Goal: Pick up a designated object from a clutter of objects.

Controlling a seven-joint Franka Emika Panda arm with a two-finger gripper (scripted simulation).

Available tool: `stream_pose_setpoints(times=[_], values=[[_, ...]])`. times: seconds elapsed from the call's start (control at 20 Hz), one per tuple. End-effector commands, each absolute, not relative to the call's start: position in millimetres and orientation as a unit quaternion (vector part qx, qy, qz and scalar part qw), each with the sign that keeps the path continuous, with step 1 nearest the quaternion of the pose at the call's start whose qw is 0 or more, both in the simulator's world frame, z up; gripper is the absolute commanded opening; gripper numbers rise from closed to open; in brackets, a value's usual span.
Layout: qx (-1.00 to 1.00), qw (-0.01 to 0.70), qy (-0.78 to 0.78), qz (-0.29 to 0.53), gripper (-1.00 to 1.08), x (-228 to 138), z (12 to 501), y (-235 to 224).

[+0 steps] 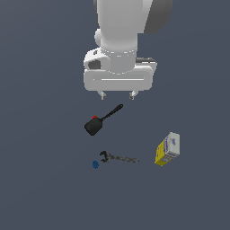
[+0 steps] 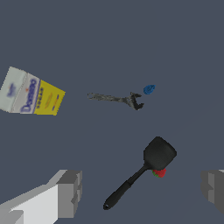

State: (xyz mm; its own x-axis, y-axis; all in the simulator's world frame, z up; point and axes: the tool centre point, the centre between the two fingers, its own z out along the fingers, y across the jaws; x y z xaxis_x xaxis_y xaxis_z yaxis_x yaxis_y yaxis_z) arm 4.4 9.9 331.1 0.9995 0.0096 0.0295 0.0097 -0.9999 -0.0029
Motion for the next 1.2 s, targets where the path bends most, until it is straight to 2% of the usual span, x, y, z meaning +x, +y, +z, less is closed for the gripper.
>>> stream_pose_setpoints(times=[0.0, 0.65, 1.15], values=[[-1.000, 0.002, -0.005, -0.015, 1.00, 4.4, 331.1, 9.9], [-1.000, 0.013, -0.003, -0.024, 1.00, 11.4, 335.1, 10.1], [-0.999, 0.013, 0.041, -0.021, 1.00, 3.1, 295.8, -0.3]])
